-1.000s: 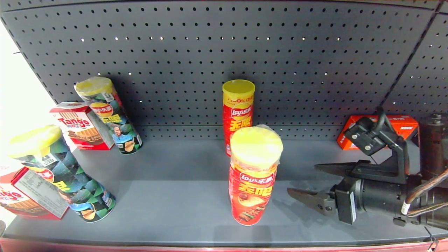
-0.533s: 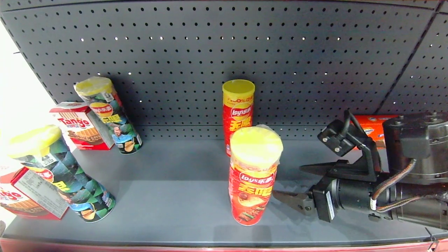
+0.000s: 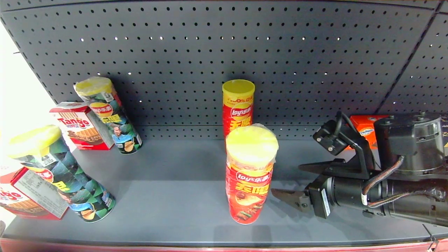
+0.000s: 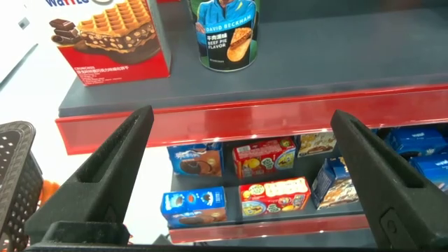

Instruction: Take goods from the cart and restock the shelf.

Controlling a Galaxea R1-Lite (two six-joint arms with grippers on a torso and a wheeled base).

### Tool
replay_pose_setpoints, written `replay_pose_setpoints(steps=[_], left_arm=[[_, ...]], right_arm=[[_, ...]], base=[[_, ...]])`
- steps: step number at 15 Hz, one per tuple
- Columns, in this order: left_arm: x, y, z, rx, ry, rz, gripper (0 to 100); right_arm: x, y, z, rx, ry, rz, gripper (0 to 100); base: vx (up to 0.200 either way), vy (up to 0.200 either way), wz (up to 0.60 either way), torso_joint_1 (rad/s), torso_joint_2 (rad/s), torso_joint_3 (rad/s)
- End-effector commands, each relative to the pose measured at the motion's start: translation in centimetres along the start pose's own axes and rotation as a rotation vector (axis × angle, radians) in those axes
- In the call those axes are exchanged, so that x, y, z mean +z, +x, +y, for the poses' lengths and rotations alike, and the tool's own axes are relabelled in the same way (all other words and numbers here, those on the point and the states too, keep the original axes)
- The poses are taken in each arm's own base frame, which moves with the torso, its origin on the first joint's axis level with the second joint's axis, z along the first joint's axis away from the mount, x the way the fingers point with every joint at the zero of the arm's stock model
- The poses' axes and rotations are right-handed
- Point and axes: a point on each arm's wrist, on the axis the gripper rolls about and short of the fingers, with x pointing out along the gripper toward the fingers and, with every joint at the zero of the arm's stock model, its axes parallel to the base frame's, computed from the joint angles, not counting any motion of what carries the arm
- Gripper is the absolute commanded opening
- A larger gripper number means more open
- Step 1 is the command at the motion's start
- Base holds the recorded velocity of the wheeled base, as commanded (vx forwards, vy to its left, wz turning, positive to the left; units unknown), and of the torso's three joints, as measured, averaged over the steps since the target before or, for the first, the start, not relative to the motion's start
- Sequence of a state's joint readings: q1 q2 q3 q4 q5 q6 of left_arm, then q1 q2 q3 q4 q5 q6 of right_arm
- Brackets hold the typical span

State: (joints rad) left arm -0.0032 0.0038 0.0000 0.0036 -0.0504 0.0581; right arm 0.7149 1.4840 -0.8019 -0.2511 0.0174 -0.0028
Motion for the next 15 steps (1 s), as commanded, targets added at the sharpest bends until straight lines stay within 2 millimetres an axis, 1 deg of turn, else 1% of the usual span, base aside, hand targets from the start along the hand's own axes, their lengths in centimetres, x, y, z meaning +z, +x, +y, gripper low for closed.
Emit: replay_pose_setpoints(steps=[1, 11, 15], left_arm=[[0.0, 0.0, 0.0, 0.000, 0.000, 0.002, 100], [0.0, 0.0, 0.0, 0.000, -0.001, 0.002, 100], [0.0, 0.0, 0.0, -0.006, -0.003, 0.003, 100]], right_arm=[[0.3, -0.1, -0.1, -0.003, 0.001, -0.011, 100], [0.8, 1.1, 0.5, 0.018, -0.009, -0.008, 100], [0.8, 0.9, 0.6, 0.020, -0.010, -0.009, 100]], base=[[0.000, 0.000, 0.00, 0.000, 0.00, 0.000], [0.000, 0.000, 0.00, 0.000, 0.00, 0.000], [0.000, 0.000, 0.00, 0.000, 0.00, 0.000]])
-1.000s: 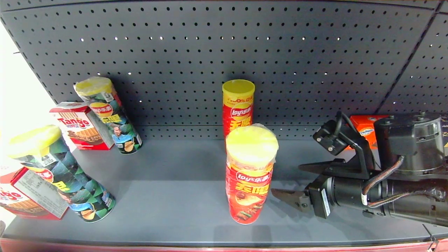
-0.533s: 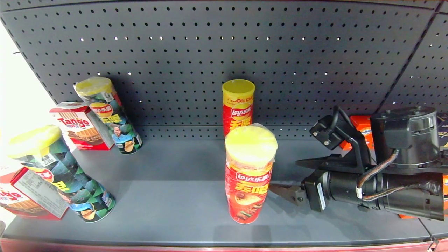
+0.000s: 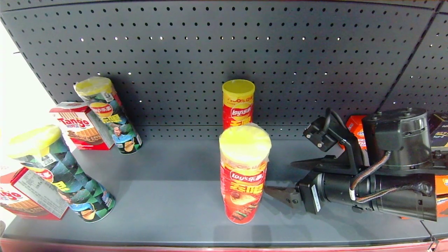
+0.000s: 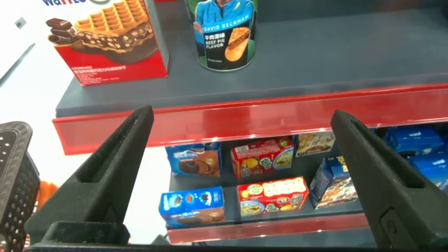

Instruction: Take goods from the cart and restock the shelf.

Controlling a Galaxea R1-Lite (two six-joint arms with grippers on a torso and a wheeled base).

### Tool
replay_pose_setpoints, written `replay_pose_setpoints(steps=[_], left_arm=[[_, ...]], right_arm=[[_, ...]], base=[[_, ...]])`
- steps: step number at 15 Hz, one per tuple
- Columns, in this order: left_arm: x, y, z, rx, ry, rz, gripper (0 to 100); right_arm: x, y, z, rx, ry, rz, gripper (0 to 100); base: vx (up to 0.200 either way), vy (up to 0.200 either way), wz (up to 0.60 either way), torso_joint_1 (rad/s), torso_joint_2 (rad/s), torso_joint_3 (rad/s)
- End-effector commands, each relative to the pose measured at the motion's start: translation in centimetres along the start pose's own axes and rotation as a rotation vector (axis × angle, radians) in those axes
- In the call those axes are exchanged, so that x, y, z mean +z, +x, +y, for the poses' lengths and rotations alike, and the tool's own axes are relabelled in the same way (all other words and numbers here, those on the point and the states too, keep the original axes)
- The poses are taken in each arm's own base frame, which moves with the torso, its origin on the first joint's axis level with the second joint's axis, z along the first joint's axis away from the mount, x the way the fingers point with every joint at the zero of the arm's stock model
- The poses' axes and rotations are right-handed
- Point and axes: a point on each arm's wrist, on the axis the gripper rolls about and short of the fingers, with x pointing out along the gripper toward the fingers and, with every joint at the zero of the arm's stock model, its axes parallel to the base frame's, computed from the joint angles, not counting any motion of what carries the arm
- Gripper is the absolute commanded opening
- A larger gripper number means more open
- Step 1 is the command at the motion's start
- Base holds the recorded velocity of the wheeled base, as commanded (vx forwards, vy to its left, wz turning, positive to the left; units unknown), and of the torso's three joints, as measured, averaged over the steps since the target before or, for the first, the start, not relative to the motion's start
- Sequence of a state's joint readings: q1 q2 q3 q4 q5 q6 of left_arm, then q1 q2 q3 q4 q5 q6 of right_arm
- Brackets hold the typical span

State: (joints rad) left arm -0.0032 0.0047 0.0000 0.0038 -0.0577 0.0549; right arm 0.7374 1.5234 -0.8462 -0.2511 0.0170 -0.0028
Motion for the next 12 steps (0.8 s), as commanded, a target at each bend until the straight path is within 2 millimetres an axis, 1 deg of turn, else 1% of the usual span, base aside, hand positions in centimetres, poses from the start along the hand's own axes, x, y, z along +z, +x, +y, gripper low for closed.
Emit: replay_pose_setpoints(steps=[1, 4, 6, 8, 9, 10, 11, 12], left_arm=[[0.0, 0.0, 0.0, -0.002, -0.004, 0.002, 100], [0.0, 0.0, 0.0, -0.002, -0.006, 0.002, 100], [0.0, 0.0, 0.0, -0.002, -0.006, 0.002, 100], [0.0, 0.0, 0.0, -0.001, -0.006, 0.002, 100], [0.0, 0.0, 0.0, -0.002, -0.006, 0.002, 100], [0.0, 0.0, 0.0, -0.002, -0.006, 0.002, 100], [0.0, 0.0, 0.0, -0.002, -0.007, 0.002, 100], [0.0, 0.0, 0.0, -0.002, -0.014, 0.002, 100]], right_arm=[[0.1, -0.1, 0.0, 0.000, -0.001, -0.004, 100], [0.0, -0.1, 0.0, 0.000, -0.001, -0.003, 100], [0.4, -1.1, -0.4, -0.017, 0.005, -0.032, 100], [1.6, -4.0, -2.5, -0.153, 0.040, -0.126, 100], [2.4, -6.4, -4.0, -0.234, 0.064, -0.198, 100], [2.5, -8.9, -4.9, -0.302, 0.082, -0.255, 100], [2.1, -11.6, -5.4, -0.369, 0.095, -0.309, 100], [1.0, -14.2, -5.5, -0.436, 0.105, -0.354, 100]], base=[[0.000, 0.000, 0.00, 0.000, 0.00, 0.000], [0.000, 0.000, 0.00, 0.000, 0.00, 0.000], [0.000, 0.000, 0.00, 0.000, 0.00, 0.000], [0.000, 0.000, 0.00, 0.000, 0.00, 0.000], [0.000, 0.000, 0.00, 0.000, 0.00, 0.000], [0.000, 0.000, 0.00, 0.000, 0.00, 0.000], [0.000, 0.000, 0.00, 0.000, 0.00, 0.000], [0.000, 0.000, 0.00, 0.000, 0.00, 0.000]])
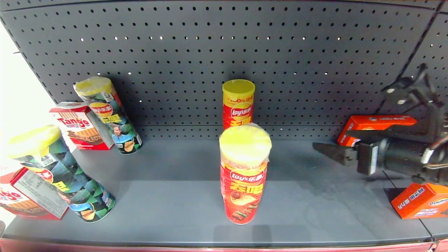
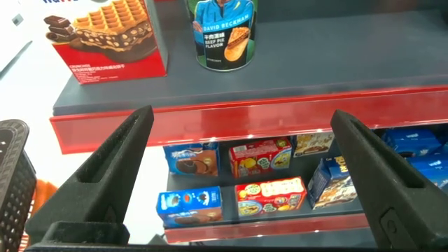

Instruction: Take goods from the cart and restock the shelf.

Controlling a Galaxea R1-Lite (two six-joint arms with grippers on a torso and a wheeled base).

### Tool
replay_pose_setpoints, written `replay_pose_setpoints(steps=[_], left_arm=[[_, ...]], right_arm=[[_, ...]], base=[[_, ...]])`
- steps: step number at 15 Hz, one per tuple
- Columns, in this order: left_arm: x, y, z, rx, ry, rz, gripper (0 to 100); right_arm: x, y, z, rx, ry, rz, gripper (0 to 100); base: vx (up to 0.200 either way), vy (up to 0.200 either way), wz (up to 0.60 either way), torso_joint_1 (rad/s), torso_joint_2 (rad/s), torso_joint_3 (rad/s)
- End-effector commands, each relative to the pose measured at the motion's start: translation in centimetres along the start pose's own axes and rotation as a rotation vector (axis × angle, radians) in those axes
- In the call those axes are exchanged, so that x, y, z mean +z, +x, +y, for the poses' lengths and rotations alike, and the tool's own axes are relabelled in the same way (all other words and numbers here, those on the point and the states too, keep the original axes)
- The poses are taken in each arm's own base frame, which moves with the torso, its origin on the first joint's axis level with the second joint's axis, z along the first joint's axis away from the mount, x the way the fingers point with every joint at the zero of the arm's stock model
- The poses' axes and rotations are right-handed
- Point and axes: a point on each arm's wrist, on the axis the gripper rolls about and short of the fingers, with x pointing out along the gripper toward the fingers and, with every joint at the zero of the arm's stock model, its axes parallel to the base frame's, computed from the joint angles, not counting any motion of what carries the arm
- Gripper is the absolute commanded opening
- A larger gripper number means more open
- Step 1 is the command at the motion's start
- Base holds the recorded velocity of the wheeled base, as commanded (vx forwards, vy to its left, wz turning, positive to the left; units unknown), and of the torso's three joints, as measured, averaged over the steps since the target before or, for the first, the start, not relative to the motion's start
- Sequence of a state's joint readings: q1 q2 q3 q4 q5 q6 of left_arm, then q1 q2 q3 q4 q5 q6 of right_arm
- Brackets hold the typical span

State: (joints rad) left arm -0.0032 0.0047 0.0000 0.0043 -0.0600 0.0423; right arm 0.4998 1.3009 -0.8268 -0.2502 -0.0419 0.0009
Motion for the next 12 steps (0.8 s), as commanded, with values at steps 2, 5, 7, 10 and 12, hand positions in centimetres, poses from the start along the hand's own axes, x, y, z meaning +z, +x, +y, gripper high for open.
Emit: replay_pose_setpoints(steps=[2, 5, 7, 10, 12], left_arm=[[0.0, 0.0, 0.0, 0.000, -0.001, 0.002, 100], [0.0, 0.0, 0.0, -0.003, -0.001, 0.003, 100], [0.0, 0.0, 0.0, -0.006, 0.000, 0.003, 100], [0.0, 0.0, 0.0, -0.006, 0.000, 0.002, 100], [0.0, 0.0, 0.0, -0.006, 0.000, 0.002, 100]], right_arm=[[-1.7, -11.5, -3.0, -0.315, 0.048, -0.235, 100], [-7.6, -16.8, -2.0, -0.455, 0.050, -0.318, 100], [-12.4, -18.6, -1.0, -0.500, 0.032, -0.326, 100], [-17.9, -19.7, -0.1, -0.504, -0.068, -0.311, 100], [-19.6, -18.9, -0.3, -0.529, -0.057, -0.285, 100]], base=[[0.000, 0.000, 0.00, 0.000, 0.00, 0.000], [0.000, 0.000, 0.00, 0.000, 0.00, 0.000], [0.000, 0.000, 0.00, 0.000, 0.00, 0.000], [0.000, 0.000, 0.00, 0.000, 0.00, 0.000], [0.000, 0.000, 0.00, 0.000, 0.00, 0.000]])
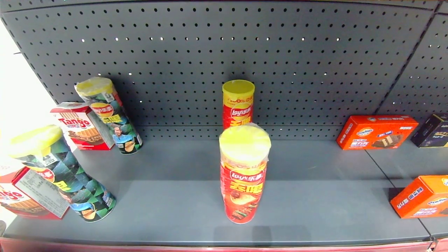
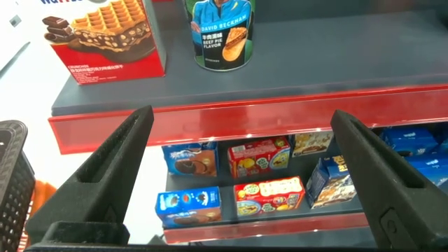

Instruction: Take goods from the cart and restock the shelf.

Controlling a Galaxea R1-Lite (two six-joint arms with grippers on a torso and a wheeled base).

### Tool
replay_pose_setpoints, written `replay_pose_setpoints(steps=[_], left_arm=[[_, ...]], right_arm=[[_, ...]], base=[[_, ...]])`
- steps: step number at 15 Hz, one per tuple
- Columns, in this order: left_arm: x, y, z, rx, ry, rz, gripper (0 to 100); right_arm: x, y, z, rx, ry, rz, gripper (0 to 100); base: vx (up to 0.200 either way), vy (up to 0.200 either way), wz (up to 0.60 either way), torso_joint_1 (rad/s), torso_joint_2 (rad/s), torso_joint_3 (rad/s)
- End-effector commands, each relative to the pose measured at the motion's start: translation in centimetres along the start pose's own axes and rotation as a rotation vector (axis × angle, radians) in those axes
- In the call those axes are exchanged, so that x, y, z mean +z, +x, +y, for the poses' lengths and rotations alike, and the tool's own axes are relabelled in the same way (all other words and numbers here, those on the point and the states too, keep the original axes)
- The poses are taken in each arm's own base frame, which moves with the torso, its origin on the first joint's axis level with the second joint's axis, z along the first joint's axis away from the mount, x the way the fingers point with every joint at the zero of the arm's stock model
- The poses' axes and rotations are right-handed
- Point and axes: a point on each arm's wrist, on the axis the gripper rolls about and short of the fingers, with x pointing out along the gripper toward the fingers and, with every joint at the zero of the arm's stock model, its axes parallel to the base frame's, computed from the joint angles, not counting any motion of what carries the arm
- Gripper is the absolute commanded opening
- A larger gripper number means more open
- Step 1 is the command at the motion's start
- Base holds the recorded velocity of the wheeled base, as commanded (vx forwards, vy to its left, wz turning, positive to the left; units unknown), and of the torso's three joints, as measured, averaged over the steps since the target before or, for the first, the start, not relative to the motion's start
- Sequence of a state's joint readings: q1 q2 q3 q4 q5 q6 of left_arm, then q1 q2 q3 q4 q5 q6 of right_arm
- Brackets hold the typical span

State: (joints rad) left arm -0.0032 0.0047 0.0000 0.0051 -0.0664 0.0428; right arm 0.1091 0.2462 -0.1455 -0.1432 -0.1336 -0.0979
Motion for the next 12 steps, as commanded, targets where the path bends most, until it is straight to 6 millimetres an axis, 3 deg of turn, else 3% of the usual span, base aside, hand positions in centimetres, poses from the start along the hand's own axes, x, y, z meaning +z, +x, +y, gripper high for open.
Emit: replay_pose_setpoints(steps=[1, 4, 6, 12], left_arm=[[0.0, 0.0, 0.0, -0.001, 0.000, 0.001, 100], [0.0, 0.0, 0.0, -0.001, 0.000, -0.001, 100], [0.0, 0.0, 0.0, -0.004, 0.000, -0.001, 100], [0.0, 0.0, 0.0, -0.004, -0.001, -0.001, 100]], right_arm=[[-4.1, -1.0, 0.3, -0.029, -0.011, -0.022, 100], [-5.1, -1.0, 0.7, 0.115, 0.029, 0.069, 100], [-5.8, -1.1, 0.7, 0.092, 0.077, 0.139, 100], [-5.7, -1.1, 0.7, 0.090, 0.079, 0.133, 100]], base=[[0.000, 0.000, 0.00, 0.000, 0.00, 0.000], [0.000, 0.000, 0.00, 0.000, 0.00, 0.000], [0.000, 0.000, 0.00, 0.000, 0.00, 0.000], [0.000, 0.000, 0.00, 0.000, 0.00, 0.000]])
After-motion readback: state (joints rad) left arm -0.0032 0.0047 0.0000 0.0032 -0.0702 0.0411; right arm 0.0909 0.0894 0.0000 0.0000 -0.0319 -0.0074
